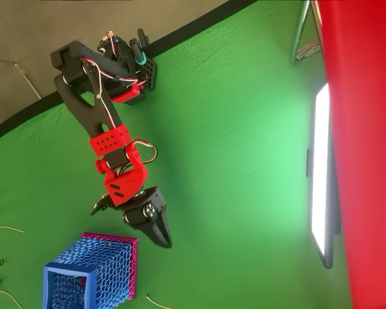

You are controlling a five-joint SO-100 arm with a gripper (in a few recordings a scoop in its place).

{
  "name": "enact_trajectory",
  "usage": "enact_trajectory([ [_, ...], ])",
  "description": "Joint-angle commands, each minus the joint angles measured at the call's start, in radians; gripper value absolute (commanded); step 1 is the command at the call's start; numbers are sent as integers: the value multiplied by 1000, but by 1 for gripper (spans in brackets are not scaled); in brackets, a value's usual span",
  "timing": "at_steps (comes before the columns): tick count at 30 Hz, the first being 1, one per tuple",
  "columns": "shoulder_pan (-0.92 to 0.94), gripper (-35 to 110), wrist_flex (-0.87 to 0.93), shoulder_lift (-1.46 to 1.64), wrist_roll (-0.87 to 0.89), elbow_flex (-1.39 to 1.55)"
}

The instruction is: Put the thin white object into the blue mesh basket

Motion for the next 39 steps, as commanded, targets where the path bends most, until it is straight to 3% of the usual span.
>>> enact_trajectory([
  [1,-23,1,-100,152,-98,173],
  [16,-67,0,-114,871,-322,950],
  [29,-26,1,640,1419,-227,959],
  [33,-26,1,796,1534,-199,959],
  [39,-29,1,874,1539,-170,959],
])
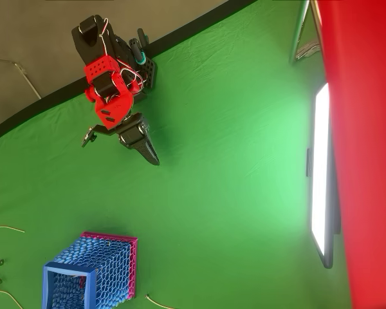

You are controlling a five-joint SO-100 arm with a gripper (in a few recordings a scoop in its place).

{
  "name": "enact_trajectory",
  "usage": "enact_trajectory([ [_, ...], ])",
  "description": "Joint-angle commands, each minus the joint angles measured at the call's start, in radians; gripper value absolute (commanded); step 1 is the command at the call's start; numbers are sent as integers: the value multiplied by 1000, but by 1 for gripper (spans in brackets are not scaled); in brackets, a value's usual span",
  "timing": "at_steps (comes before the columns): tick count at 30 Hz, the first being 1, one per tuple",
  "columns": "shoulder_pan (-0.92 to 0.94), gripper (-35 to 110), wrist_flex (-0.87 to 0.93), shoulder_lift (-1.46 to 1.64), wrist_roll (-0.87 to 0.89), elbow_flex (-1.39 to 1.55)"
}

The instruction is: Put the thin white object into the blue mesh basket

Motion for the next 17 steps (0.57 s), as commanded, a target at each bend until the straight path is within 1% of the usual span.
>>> enact_trajectory([
  [1,-6,1,37,11,11,8],
  [5,-6,1,74,11,15,8],
  [11,17,2,77,11,31,8],
  [17,17,1,77,11,31,8],
])
